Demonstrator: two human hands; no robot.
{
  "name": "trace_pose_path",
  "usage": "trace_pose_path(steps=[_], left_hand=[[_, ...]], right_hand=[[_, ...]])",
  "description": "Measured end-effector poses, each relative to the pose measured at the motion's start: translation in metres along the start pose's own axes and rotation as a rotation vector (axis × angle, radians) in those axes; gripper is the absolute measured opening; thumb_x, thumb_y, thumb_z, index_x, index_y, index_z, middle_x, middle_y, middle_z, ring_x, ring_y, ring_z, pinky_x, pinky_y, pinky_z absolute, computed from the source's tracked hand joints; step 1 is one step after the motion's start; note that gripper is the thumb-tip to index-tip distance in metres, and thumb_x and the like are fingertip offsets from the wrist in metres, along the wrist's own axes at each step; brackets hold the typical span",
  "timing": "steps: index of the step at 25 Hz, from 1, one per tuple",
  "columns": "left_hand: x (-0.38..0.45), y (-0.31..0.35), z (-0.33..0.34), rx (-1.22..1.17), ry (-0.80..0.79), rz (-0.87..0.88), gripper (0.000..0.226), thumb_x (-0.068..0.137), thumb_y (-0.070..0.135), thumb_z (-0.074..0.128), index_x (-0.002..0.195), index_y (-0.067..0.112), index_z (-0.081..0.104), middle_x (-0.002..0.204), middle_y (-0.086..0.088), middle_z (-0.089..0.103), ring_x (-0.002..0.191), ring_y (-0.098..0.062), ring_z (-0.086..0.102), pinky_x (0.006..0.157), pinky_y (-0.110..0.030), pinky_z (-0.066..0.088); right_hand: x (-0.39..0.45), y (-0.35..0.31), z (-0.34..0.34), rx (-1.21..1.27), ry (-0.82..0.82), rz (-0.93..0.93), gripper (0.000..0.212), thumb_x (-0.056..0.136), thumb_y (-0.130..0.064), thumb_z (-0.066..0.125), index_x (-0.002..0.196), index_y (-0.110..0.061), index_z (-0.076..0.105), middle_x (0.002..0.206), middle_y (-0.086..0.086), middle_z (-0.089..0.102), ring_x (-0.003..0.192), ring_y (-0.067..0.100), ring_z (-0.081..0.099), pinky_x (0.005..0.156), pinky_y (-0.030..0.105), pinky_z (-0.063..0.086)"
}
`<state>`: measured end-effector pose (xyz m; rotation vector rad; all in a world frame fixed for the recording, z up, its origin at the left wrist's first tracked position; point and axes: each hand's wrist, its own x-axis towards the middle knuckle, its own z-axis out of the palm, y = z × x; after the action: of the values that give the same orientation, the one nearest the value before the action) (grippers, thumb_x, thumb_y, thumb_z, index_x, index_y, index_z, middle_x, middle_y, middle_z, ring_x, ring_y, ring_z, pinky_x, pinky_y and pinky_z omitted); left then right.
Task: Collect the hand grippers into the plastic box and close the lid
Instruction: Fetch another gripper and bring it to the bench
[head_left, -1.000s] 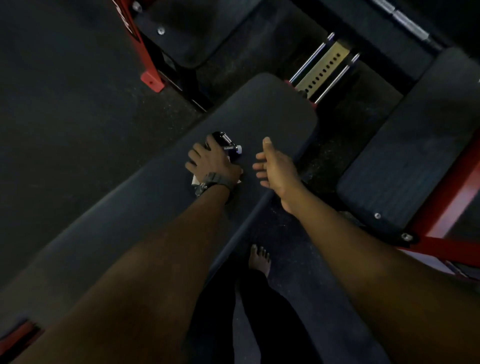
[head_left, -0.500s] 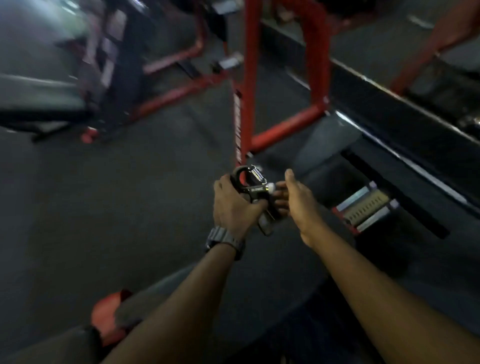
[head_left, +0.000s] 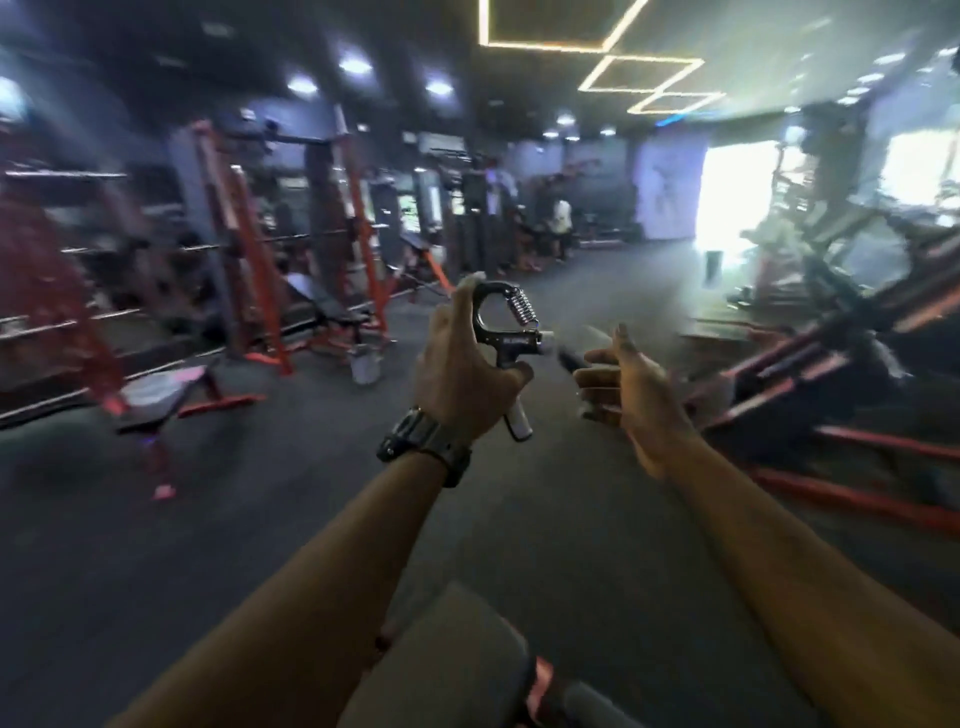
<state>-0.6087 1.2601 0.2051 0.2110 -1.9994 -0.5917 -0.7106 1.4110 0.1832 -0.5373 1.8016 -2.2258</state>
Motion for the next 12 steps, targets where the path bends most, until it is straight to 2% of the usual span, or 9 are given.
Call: trace_pose_path(steps=[4,9,12], left_hand=[[-0.014,-0.063,-0.138,0.147,0.185,-0.080,0.085,0.060,0.027,0.077,0.137,0.030,0.042,0.126,0.002,0.059,0.101,-0.020,0.061,0.080,-0.041,0.056],[-0.051,-0.143,-0.306,0.382,0.295,-0.125,0.091,0.062,0.032,0.079,0.142,0.030,0.036,0.128,0.000,0.059,0.098,-0.019,0.060,0.071,-0.036,0.056],[-0.076,-0.194,-0.407,0.491,0.325,-0.186,0.087,0.064,0.053,0.068,0.142,0.033,0.036,0.125,-0.001,0.059,0.094,-0.022,0.060,0.072,-0.041,0.057]], right_hand=[[-0.030,-0.007,0.143,-0.021,-0.267,-0.015,0.057,0.100,-0.058,0.034,0.107,-0.010,0.065,0.097,0.009,0.069,0.078,0.019,0.062,0.069,0.031,0.048],[-0.075,0.011,0.311,0.019,-0.474,-0.012,0.060,0.099,-0.059,0.036,0.111,-0.007,0.064,0.093,0.010,0.067,0.072,0.016,0.059,0.064,0.028,0.046],[-0.106,0.029,0.413,0.055,-0.544,0.010,0.055,0.100,-0.057,0.037,0.103,-0.008,0.062,0.085,0.009,0.063,0.066,0.014,0.054,0.060,0.026,0.043]])
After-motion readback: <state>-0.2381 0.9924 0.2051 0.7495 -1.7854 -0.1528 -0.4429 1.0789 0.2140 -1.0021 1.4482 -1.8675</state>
